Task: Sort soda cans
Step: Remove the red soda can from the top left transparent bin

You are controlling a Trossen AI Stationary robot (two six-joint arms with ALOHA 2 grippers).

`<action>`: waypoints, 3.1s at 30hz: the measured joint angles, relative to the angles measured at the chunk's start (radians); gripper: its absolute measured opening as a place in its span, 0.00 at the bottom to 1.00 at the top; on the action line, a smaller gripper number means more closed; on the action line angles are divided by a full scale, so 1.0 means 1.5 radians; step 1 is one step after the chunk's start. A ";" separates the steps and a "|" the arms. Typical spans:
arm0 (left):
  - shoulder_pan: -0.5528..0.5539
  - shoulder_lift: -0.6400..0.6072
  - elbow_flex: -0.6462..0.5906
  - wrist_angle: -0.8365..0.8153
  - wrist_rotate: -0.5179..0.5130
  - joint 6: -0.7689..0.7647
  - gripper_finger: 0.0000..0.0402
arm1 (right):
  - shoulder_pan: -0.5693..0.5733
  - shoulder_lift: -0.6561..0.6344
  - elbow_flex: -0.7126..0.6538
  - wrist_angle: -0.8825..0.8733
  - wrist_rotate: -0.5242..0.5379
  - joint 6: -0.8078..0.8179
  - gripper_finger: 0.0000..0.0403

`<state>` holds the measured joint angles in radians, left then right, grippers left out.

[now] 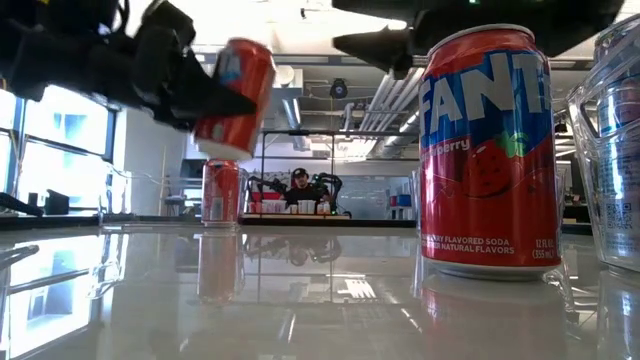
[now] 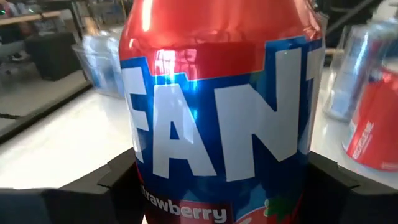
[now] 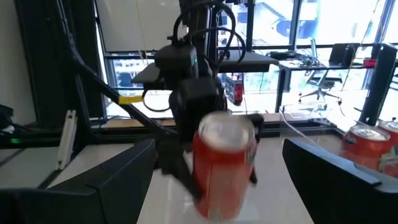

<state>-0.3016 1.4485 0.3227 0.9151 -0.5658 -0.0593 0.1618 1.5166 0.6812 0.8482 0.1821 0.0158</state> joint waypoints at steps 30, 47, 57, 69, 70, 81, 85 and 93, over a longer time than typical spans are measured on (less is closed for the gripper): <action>-0.053 0.152 -0.019 0.019 0.032 -0.111 0.75 | -0.079 0.274 0.360 -0.334 -0.232 0.060 0.87; -0.052 0.152 -0.021 0.023 0.029 -0.098 0.75 | -0.072 0.309 0.387 -0.413 -0.187 0.003 0.87; -0.052 0.153 -0.022 0.031 0.025 -0.100 0.75 | -0.070 0.334 0.387 -0.400 -0.193 0.018 0.76; -0.025 0.152 -0.020 -0.050 0.121 -0.112 0.84 | -0.066 0.336 0.484 -0.585 -0.186 0.020 0.70; -0.025 0.150 -0.019 -0.059 0.123 -0.113 0.84 | -0.065 0.336 0.502 -0.622 -0.177 0.020 0.70; -0.043 0.054 -0.019 -0.306 0.017 -0.202 0.83 | -0.060 0.335 0.597 -0.815 -0.108 0.002 0.70; -0.070 -0.001 -0.021 -0.338 -0.045 -0.203 0.83 | -0.059 0.335 0.571 -0.786 -0.108 0.003 0.70; -0.094 -0.051 -0.020 -0.326 -0.075 -0.204 0.83 | -0.059 0.335 0.538 -0.733 -0.109 0.008 0.81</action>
<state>-0.4423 1.3720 0.2920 0.4254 -0.6788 -0.3645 0.0727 2.0186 1.4887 -0.2518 0.0189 0.0284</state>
